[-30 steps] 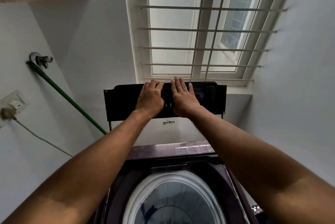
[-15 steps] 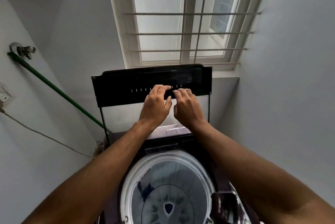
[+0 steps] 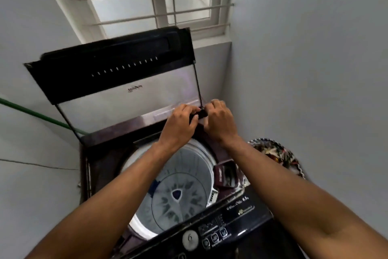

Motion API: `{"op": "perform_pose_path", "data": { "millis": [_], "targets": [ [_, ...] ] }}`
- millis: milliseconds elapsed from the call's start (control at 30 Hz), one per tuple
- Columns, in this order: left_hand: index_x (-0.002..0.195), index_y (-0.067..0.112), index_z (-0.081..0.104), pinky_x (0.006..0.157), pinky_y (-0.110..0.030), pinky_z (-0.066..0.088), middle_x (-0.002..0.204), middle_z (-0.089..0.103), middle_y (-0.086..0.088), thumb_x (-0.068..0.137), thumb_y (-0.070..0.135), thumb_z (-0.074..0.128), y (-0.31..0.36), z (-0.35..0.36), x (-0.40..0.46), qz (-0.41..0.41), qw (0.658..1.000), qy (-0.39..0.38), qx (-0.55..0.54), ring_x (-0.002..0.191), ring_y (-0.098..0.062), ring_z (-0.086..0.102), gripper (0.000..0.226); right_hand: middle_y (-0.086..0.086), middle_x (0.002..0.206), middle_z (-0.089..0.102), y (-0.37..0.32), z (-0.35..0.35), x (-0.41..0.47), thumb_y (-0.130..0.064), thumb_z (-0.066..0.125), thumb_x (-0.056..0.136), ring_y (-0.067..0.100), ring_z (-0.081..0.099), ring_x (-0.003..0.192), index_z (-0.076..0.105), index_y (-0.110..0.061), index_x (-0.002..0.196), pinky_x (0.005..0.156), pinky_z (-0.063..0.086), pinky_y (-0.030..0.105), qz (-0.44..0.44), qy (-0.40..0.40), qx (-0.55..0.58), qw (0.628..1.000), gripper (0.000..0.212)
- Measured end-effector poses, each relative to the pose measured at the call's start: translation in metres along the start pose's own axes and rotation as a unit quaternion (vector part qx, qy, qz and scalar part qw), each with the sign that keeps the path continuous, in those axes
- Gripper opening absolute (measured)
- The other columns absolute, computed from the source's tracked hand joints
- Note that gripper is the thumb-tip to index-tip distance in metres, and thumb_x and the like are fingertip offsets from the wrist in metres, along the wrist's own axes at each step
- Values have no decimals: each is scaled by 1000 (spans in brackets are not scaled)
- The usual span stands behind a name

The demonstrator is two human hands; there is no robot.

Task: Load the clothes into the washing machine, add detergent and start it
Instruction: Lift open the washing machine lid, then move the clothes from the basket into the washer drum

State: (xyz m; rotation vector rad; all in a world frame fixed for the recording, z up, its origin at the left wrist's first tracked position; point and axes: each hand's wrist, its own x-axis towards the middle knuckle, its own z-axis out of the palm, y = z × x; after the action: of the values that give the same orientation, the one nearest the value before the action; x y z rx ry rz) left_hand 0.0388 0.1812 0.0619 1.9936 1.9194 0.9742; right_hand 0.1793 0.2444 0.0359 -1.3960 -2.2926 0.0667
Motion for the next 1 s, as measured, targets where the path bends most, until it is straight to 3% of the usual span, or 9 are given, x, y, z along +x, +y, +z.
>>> {"op": "perform_pose_path", "data": {
  "millis": [133, 233, 367, 467, 567, 733, 867, 933, 1000],
  "targets": [
    [116, 16, 67, 94, -31, 48, 108, 62, 0, 94, 17, 59, 18, 38, -1, 4, 998, -52, -21, 100, -16, 57, 24, 16, 99, 60, 38, -3, -30, -8, 57, 75, 36, 56, 92, 64, -4, 96, 72, 54, 46, 42, -2, -1, 999, 23],
    [117, 17, 68, 94, -27, 46, 109, 61, 1, 94, 18, 60, 37, 69, 1, 12, 995, -90, -39, 99, -12, 56, 25, 14, 101, 60, 68, -6, -52, -20, 58, 85, 32, 56, 95, 64, -5, 99, 74, 53, 44, 68, 0, -5, 998, 21],
    [119, 16, 68, 94, -22, 45, 112, 61, 2, 94, 16, 60, 64, 106, 7, 31, 988, -146, -49, 100, -9, 54, 26, 15, 101, 60, 110, -5, -77, -9, 54, 80, 34, 55, 97, 63, -4, 101, 77, 52, 45, 111, -26, -10, 993, 24],
    [120, 16, 67, 96, -26, 46, 115, 59, 2, 94, 15, 58, 81, 135, 15, 45, 979, -195, -43, 104, -13, 54, 28, 16, 101, 60, 145, 0, -91, -8, 53, 77, 35, 55, 98, 63, -3, 102, 80, 51, 45, 156, -46, 0, 987, 27],
    [116, 14, 69, 93, -21, 43, 112, 59, 0, 91, 11, 59, 99, 170, 23, 51, 968, -243, -31, 105, -16, 57, 27, 17, 103, 60, 183, 5, -105, -9, 54, 79, 37, 56, 100, 64, -3, 103, 82, 49, 45, 211, -66, 20, 975, 26],
    [116, 16, 69, 88, -16, 38, 112, 56, 0, 92, 12, 59, 118, 225, 31, 25, 949, -314, -24, 102, -15, 57, 26, 18, 110, 58, 242, 18, -132, -9, 59, 81, 39, 55, 103, 62, -3, 101, 83, 47, 46, 290, -109, 49, 950, 22],
    [117, 17, 68, 87, -20, 39, 112, 59, -4, 92, 12, 59, 132, 267, 34, 18, 929, -368, -18, 105, -19, 56, 27, 23, 135, 50, 281, 36, -153, -5, 54, 83, 39, 48, 128, 61, -5, 111, 89, 50, 45, 333, -157, 61, 928, 29],
    [119, 18, 67, 89, -21, 39, 115, 58, -5, 92, 14, 60, 136, 289, 34, 1, 922, -388, -18, 108, -20, 56, 29, 24, 146, 42, 297, 44, -160, -3, 52, 84, 38, 50, 124, 58, -4, 120, 85, 50, 44, 352, -171, 66, 918, 37],
    [123, 19, 65, 91, -21, 38, 120, 55, -4, 93, 16, 59, 138, 308, 33, -16, 914, -405, -15, 110, -20, 54, 30, 21, 144, 44, 311, 53, -165, -3, 53, 84, 39, 52, 119, 56, -5, 124, 84, 49, 44, 360, -185, 76, 911, 40]
  ]
}}
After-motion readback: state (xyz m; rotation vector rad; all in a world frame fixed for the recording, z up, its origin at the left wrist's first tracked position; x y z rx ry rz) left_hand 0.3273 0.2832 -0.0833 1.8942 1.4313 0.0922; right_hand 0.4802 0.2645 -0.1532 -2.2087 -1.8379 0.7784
